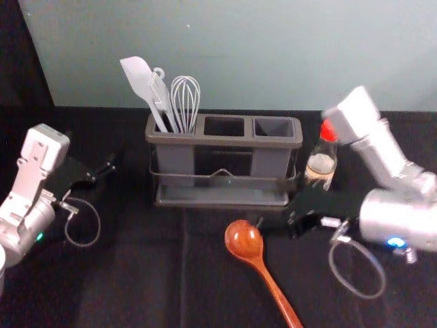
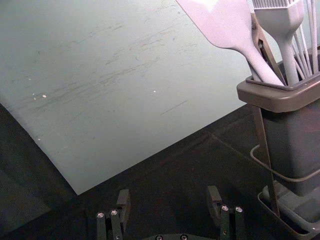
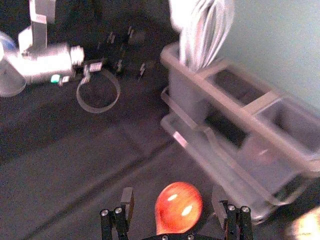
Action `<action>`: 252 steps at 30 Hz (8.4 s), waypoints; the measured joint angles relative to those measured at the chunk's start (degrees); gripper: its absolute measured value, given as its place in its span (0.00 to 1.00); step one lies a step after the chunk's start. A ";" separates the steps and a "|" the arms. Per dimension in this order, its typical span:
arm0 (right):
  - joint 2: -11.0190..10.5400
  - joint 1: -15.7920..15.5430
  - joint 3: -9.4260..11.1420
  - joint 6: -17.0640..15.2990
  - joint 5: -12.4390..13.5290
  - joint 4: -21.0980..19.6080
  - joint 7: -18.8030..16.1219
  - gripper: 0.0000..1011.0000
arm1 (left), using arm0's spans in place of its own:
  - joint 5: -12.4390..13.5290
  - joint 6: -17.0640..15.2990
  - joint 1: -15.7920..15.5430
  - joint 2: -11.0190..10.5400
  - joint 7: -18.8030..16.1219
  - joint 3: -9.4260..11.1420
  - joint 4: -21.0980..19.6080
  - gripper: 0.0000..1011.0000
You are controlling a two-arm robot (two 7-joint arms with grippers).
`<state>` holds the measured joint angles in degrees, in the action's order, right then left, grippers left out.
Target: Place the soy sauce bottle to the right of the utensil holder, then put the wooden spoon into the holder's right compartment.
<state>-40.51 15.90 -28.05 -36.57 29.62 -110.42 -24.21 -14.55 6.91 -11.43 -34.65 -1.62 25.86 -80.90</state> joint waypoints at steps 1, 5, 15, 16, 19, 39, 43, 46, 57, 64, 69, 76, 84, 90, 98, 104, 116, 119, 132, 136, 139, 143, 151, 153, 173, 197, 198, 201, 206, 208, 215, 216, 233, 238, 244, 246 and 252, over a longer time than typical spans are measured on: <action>0.39 0.60 -0.76 -1.32 -0.02 0.20 0.08 0.99 | 0.00 0.00 0.00 0.00 0.00 0.00 0.00 0.99; 2.37 3.14 -4.02 -6.82 -0.65 1.16 0.72 0.99 | 0.00 0.00 0.00 0.00 0.00 0.00 0.00 0.99; 9.78 6.71 -7.46 -19.15 -4.08 4.51 7.28 0.99 | 0.00 0.00 0.00 0.00 0.00 0.00 0.00 0.99; 10.66 6.73 -7.44 -20.12 -4.52 4.93 8.21 0.99 | 0.00 0.00 0.00 0.00 0.00 0.00 0.00 0.99; 12.44 6.43 -6.97 -21.61 -5.21 5.73 10.02 0.99 | 0.00 0.00 0.00 0.00 0.00 0.00 0.00 0.99; 18.53 4.55 -4.44 -23.08 -7.50 10.72 12.79 0.99 | 0.00 0.00 0.00 0.00 0.00 0.00 0.00 0.99; 19.22 4.44 -4.19 -23.05 -7.88 11.60 12.71 0.99 | 0.00 0.00 0.00 0.00 0.00 0.00 0.00 0.99; 19.83 4.41 -4.10 -22.99 -8.31 12.31 12.64 0.99 | 0.00 0.00 0.00 0.00 0.00 0.00 0.00 0.99; 21.22 4.60 -4.27 -22.65 -10.25 14.27 12.44 0.99 | 0.00 0.00 0.00 0.00 0.00 0.00 0.00 0.99; 21.79 4.67 -4.40 -22.40 -11.29 15.15 11.94 0.99 | 0.00 0.00 0.00 0.00 0.00 0.00 0.00 0.99; 22.17 4.77 -4.64 -22.10 -12.22 15.74 11.55 0.99 | 0.00 0.00 0.00 0.00 0.00 0.00 0.00 0.99; 22.65 4.69 -4.71 -22.05 -13.49 16.23 11.44 0.99 | 0.00 0.00 0.00 0.00 0.00 0.00 0.00 0.99; 22.78 4.81 -4.87 -21.68 -14.18 16.94 10.65 0.99 | 0.00 0.00 0.00 0.00 0.00 0.00 0.00 0.99; 22.76 4.80 -4.86 -21.71 -14.17 16.88 10.69 0.99 | 0.00 0.00 0.00 0.00 0.00 0.00 0.00 0.99; 22.75 4.76 -4.83 -21.78 -14.07 16.76 10.85 0.99 | 0.00 0.00 0.00 0.00 0.00 0.00 0.00 0.99; 22.75 4.74 -4.80 -21.82 -14.02 16.71 10.90 0.88 | 0.00 0.00 0.00 0.00 0.00 0.00 0.00 0.99; 22.75 4.70 -4.77 -21.86 -13.95 16.66 10.95 0.83 | 0.00 0.00 0.00 0.00 0.00 0.00 0.00 0.99; 22.57 4.51 -4.69 -21.53 -13.96 16.33 10.85 0.83 | 0.00 0.00 0.00 0.00 0.00 0.00 0.00 0.99; 16.45 -2.07 2.73 -4.74 -10.91 6.24 2.87 0.83 | 0.00 0.00 0.00 0.00 0.00 0.00 0.00 0.99; 14.65 -3.07 4.79 1.57 -8.86 4.88 0.07 0.83 | 0.00 0.00 0.00 0.00 0.00 0.00 0.00 0.99; 13.40 -3.45 6.18 6.93 -7.11 4.46 -2.66 0.83 | 0.00 0.00 0.00 0.00 0.00 0.00 0.00 0.99; 11.94 -3.31 7.69 14.64 -4.87 5.07 -7.13 0.83 | 0.00 0.00 0.00 0.00 0.00 0.00 0.00 0.99; 10.14 -0.84 9.19 24.69 -1.22 7.61 -14.37 0.83 | 0.00 0.00 0.00 0.00 0.00 0.00 0.00 0.99; 9.89 0.00 9.48 26.10 -0.60 7.77 -15.12 0.83 | 0.00 0.00 0.00 0.00 0.00 0.00 0.00 0.99; 13.23 14.22 5.71 33.56 -2.60 19.06 -13.93 0.83 | 0.00 0.00 0.00 0.00 0.00 0.00 0.00 0.99; 18.82 26.03 -0.29 40.72 -5.70 36.65 -12.96 0.83 | 0.00 0.00 0.00 0.00 0.00 0.00 0.00 0.99; 18.91 26.12 -0.35 40.91 -5.71 36.90 -12.98 0.83 | 0.00 0.00 0.00 0.00 0.00 0.00 0.00 0.99; 19.14 26.27 -0.51 41.43 -5.68 37.63 -13.10 0.83 | 0.00 0.00 0.00 0.00 0.00 0.00 0.00 0.99; 19.31 26.32 -0.67 42.09 -5.72 38.32 -13.20 0.83 | 0.00 0.00 0.00 0.00 0.00 -0.01 0.00 0.99; 19.31 26.20 -0.73 42.24 -5.78 38.35 -13.18 0.83 | 0.00 0.00 0.00 0.00 0.00 0.00 0.00 0.99; 19.24 25.46 -0.80 42.79 -5.88 38.36 -13.17 0.83 | 0.00 0.00 0.00 0.00 0.00 0.00 0.00 0.99; 19.17 25.23 -0.78 42.97 -5.91 38.36 -13.17 0.83 | 0.00 0.00 0.00 0.00 0.00 0.00 0.00 0.99; 17.50 21.23 0.21 45.84 -4.69 36.65 -14.56 0.83 | 0.00 0.00 0.00 0.00 0.00 0.00 0.00 0.99; 16.89 19.49 0.67 46.68 -3.95 35.89 -14.91 0.83 | 0.00 0.00 0.00 0.00 0.00 0.00 0.00 0.99; 16.35 18.29 1.08 47.26 -3.51 35.55 -15.05 0.83 | 0.00 0.00 0.00 0.00 0.00 0.00 0.00 0.99; 16.16 17.94 1.22 47.44 -3.37 35.42 -15.13 0.83 | 0.00 0.00 0.00 0.00 0.00 0.00 0.00 0.99; 15.42 16.73 1.40 47.69 -3.37 34.48 -15.26 0.83 | 0.00 0.00 0.00 0.00 0.00 0.00 0.00 0.99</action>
<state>-25.09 32.63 -26.65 11.12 26.24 -75.94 -39.47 -14.55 6.90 -11.43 -34.64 -1.62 25.86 -80.90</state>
